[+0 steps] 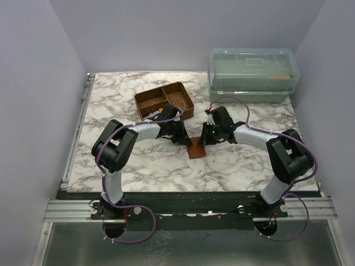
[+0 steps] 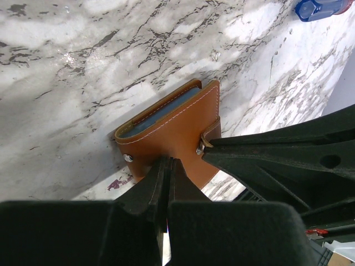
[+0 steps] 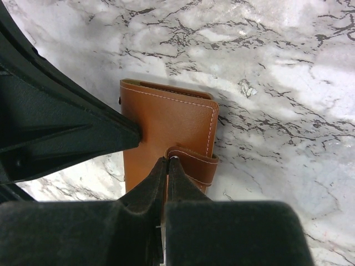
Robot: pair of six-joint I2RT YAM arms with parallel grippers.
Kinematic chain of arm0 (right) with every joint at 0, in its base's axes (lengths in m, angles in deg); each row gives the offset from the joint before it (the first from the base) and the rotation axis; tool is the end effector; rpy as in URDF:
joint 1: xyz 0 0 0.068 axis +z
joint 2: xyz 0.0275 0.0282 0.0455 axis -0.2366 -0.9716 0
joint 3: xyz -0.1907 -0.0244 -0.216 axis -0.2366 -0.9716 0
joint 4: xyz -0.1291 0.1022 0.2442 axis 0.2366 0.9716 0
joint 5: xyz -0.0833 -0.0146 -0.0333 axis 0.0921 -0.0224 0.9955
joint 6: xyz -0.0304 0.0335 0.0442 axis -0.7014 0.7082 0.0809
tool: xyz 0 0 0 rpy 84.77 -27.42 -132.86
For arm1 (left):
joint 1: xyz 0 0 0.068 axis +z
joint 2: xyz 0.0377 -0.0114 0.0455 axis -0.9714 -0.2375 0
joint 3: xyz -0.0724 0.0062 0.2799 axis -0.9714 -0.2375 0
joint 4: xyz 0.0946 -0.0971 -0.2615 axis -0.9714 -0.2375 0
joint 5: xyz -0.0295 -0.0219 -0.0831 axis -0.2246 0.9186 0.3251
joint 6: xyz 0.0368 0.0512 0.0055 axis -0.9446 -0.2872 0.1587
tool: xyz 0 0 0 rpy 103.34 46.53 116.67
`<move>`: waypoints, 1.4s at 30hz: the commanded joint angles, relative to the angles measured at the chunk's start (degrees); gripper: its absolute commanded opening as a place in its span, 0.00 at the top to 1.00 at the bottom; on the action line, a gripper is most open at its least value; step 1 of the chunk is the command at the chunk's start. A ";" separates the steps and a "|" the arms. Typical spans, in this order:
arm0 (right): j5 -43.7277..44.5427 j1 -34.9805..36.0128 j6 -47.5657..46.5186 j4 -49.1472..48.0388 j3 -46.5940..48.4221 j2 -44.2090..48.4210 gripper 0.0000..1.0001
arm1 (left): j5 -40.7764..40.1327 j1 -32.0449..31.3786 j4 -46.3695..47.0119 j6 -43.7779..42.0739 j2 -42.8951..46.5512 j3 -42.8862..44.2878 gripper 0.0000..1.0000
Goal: Put the credit cards into the card holder
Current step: Close the card holder at the center of the board.
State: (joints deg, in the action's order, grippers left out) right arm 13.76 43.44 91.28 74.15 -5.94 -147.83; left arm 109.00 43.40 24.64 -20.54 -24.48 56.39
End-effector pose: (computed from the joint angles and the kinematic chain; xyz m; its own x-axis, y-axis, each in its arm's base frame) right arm 0.3148 0.1969 0.1425 -0.9023 -0.0356 -0.4297 -0.2620 0.8369 0.4807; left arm 0.3430 -0.2492 0.1252 -0.9817 -0.1173 -0.1502 0.0226 0.7111 -0.7028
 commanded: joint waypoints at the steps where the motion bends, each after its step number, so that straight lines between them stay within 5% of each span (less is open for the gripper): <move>1: 4.20 2.45 1.25 5.39 -4.20 -1.02 1.00 | -1.16 -0.71 -1.69 -1.22 -0.31 -1.03 1.00; 17: -18.15 -4.77 2.22 -8.15 -9.99 -0.17 1.00 | -0.98 -0.71 -1.69 -1.18 0.09 -1.21 1.00; 30: -6.86 -4.92 5.67 -4.00 -6.96 -1.65 1.00 | -0.63 -0.70 -1.69 -1.00 0.09 -0.94 1.00; 42: -21.57 -9.28 7.28 -13.11 -10.55 1.80 1.00 | -0.33 -0.67 -1.52 -1.09 0.49 -1.35 1.00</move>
State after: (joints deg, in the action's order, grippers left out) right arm -4.25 34.18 98.32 63.42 -16.04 -144.85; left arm 109.05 43.16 24.70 -20.54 -24.48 56.37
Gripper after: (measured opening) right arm 0.005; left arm 0.018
